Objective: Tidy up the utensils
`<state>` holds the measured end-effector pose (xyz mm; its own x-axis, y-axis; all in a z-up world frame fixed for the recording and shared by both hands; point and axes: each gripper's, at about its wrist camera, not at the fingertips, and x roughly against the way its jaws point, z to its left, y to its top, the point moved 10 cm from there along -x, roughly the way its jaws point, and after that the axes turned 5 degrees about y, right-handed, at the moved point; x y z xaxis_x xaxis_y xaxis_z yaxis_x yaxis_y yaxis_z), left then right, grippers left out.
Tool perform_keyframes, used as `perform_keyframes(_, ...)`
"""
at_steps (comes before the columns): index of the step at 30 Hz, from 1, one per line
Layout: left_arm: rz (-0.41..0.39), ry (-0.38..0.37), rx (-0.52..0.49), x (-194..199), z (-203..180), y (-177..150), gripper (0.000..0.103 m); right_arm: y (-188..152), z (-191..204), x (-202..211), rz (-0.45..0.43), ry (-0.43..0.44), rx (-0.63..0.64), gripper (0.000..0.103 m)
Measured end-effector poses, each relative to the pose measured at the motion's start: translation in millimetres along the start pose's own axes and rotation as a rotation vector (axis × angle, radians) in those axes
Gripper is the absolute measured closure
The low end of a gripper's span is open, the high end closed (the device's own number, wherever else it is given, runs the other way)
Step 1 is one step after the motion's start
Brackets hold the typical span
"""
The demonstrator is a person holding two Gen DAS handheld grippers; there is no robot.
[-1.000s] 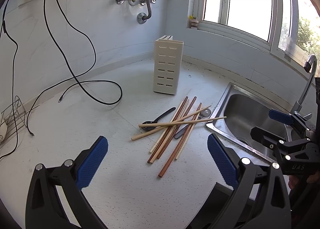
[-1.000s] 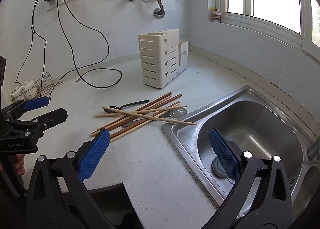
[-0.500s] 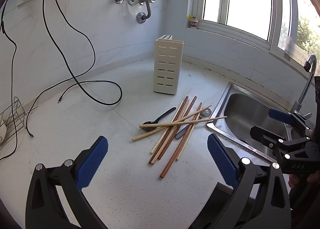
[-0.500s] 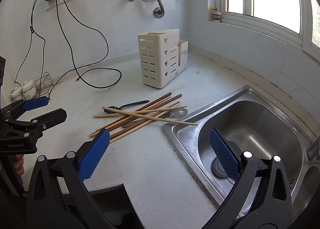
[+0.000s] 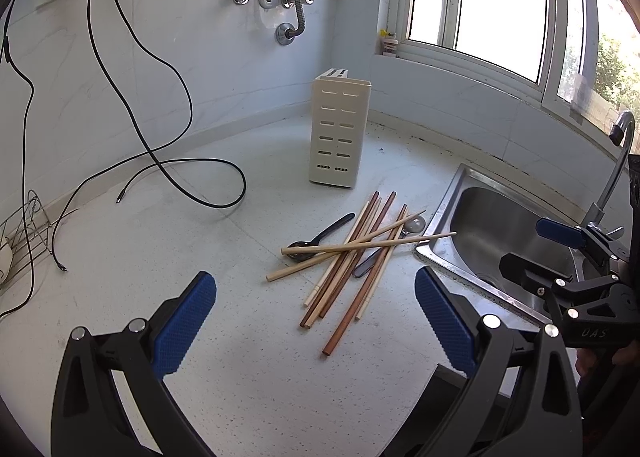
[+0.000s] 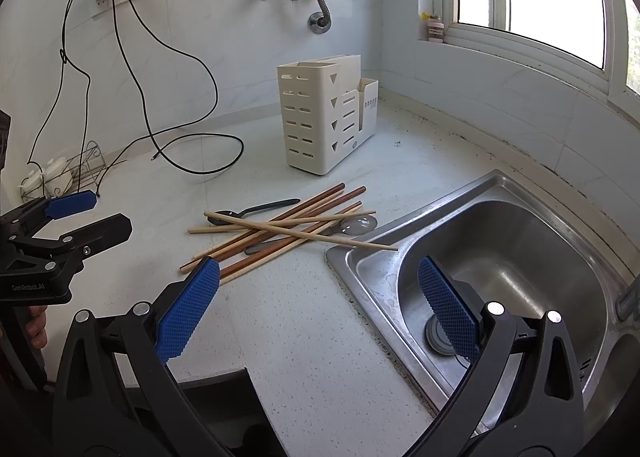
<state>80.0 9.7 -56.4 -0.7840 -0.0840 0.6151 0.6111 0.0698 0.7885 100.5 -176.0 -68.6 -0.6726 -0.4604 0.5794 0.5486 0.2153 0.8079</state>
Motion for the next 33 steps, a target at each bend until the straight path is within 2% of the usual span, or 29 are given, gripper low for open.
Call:
perform_keyframes(15, 0.016, 0.012, -0.001, -10.1, 14.5, -2.5, 0.005, -1.1, -3.9, -4.7, 0.014, -0.004, -0.023, 0.008)
perform_keyframes(20, 0.023, 0.003, -0.016, -16.8, 28.5, -2.4, 0.005, -4.3, -10.6, -10.1, 0.034, 0.011, -0.106, 0.008)
perform_keyframes(23, 0.016, 0.004, -0.060, -21.7, 35.9, 0.9, 0.005, -6.1, -18.6, -14.3, 0.040, 0.003, -0.164, 0.008)
perform_keyframes(27, 0.011, -0.036, -0.130, -29.8, 40.4, 5.8, 0.005, -7.6, -29.7, -21.1, 0.044, -0.007, -0.256, 0.008)
perform_keyframes(30, 0.015, -0.099, -0.185, -38.0, 39.2, 8.8, 0.015, -9.0, -39.5, -27.4, 0.049, -0.014, -0.337, 0.008)
perform_keyframes(33, 0.026, -0.130, -0.246, -51.8, 39.1, 9.4, 0.020, -10.3, -49.9, -35.0, 0.057, -0.018, -0.425, 0.008)
